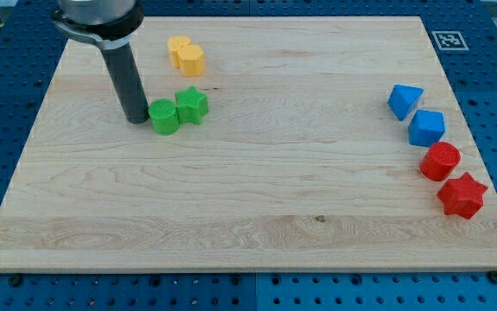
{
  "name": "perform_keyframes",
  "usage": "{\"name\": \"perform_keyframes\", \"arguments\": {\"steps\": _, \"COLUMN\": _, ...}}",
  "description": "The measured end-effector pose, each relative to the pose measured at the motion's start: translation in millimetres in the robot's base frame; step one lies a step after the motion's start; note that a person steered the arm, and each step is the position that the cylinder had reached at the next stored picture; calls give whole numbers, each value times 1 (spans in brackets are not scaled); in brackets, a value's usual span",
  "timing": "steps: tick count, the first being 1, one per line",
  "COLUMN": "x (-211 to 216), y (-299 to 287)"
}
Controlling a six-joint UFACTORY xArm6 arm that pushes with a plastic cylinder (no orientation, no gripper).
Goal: Push the green star closer to blue traingle
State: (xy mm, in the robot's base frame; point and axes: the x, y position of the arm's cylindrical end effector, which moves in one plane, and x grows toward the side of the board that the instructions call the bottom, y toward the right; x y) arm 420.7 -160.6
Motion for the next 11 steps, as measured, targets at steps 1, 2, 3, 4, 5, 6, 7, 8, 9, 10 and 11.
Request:
{"name": "perform_keyframes", "arguments": {"steps": 1, "x": 20, "y": -5}}
{"name": "perform_keyframes", "arguments": {"steps": 2, "x": 13, "y": -5}}
{"name": "perform_keyframes", "arguments": {"steps": 3, "x": -15, "y": -4}}
{"name": "perform_keyframes", "arguments": {"steps": 4, "x": -28, "y": 8}}
{"name": "perform_keyframes", "arguments": {"steps": 5, "x": -28, "y": 37}}
{"name": "perform_keyframes", "arguments": {"steps": 6, "x": -28, "y": 76}}
{"name": "perform_keyframes", "arguments": {"steps": 7, "x": -28, "y": 104}}
{"name": "perform_keyframes", "arguments": {"steps": 8, "x": -12, "y": 111}}
{"name": "perform_keyframes", "arguments": {"steps": 9, "x": 22, "y": 114}}
{"name": "perform_keyframes", "arguments": {"steps": 10, "x": 22, "y": 124}}
{"name": "perform_keyframes", "arguments": {"steps": 11, "x": 24, "y": 138}}
